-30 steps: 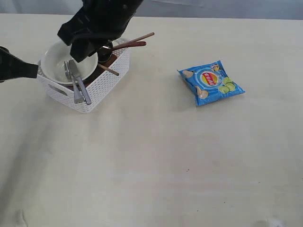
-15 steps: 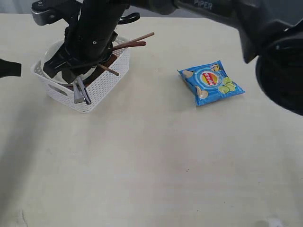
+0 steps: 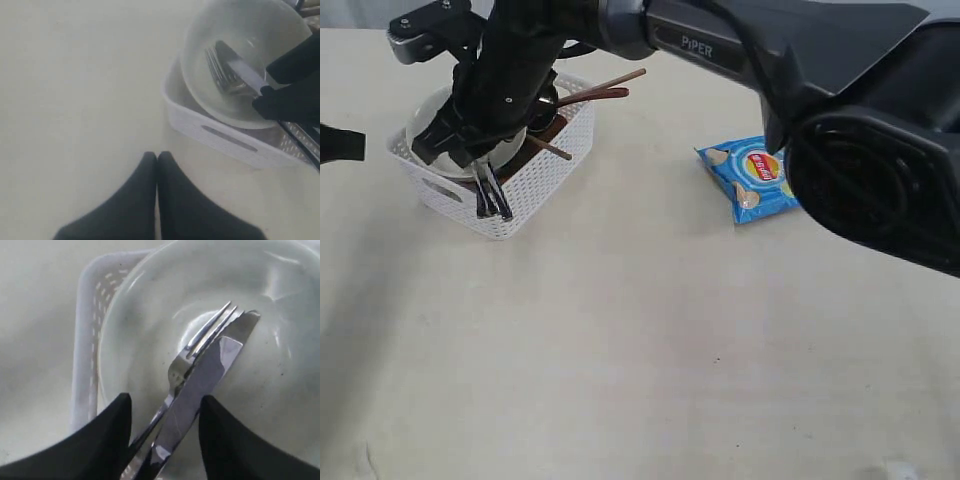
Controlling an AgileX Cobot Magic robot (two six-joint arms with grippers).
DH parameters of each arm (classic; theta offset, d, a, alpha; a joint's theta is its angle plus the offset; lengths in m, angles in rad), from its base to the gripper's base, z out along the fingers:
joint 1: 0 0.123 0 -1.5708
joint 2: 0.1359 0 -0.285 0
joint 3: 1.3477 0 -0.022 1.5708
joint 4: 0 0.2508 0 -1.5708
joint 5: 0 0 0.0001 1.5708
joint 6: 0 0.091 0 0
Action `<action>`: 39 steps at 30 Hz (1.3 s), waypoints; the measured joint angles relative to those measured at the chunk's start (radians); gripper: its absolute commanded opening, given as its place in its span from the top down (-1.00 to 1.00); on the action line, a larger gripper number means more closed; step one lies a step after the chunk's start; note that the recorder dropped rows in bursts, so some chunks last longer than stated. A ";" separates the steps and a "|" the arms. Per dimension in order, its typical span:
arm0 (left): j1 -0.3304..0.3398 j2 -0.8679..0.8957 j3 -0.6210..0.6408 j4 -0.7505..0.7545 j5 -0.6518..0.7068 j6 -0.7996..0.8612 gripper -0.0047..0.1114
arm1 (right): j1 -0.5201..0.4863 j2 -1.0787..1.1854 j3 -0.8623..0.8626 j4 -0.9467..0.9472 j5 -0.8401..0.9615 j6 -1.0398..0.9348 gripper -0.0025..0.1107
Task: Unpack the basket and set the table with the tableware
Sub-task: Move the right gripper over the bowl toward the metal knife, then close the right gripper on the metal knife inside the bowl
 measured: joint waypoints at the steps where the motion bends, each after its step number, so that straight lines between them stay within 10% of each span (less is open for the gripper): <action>1: 0.000 0.000 0.000 0.000 -0.002 0.000 0.92 | 0.000 0.000 0.000 0.000 -0.020 0.000 0.21; 13: 0.000 0.000 0.000 0.000 -0.002 0.000 0.92 | 0.000 0.044 -0.001 -0.024 -0.098 0.010 0.21; 21: 0.000 0.000 0.000 0.000 -0.006 0.000 0.92 | 0.000 0.050 -0.001 -0.024 -0.116 0.016 0.65; 39: 0.000 0.000 0.000 0.000 -0.006 0.000 0.92 | 0.000 0.050 -0.001 -0.027 -0.116 0.030 0.96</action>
